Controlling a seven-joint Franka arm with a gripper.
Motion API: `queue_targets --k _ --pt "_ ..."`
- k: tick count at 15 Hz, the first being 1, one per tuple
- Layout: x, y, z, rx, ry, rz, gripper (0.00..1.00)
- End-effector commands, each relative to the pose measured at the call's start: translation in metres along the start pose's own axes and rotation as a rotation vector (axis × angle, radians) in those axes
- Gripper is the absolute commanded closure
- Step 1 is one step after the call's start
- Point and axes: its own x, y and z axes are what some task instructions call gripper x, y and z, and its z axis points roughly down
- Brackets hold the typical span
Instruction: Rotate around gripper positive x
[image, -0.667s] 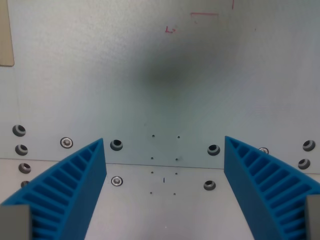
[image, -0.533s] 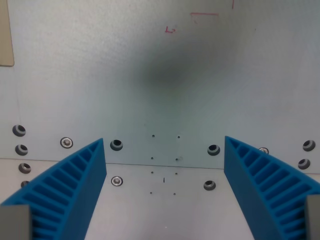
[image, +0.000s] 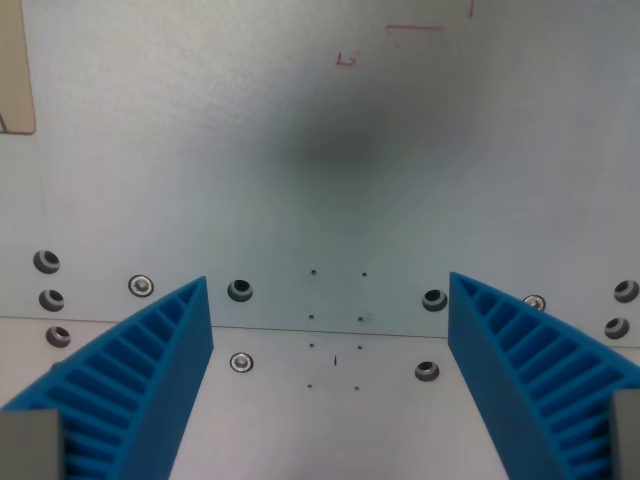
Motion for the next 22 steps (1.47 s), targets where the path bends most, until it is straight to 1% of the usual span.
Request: queue_targets --k 1,22 --pt "-0.0003 0.0019 -0.0026 0.116 0.005 -0.007 0.00" --pt "-0.0003 0.0019 -0.0026 0.361 0.004 -0.008 0.00"
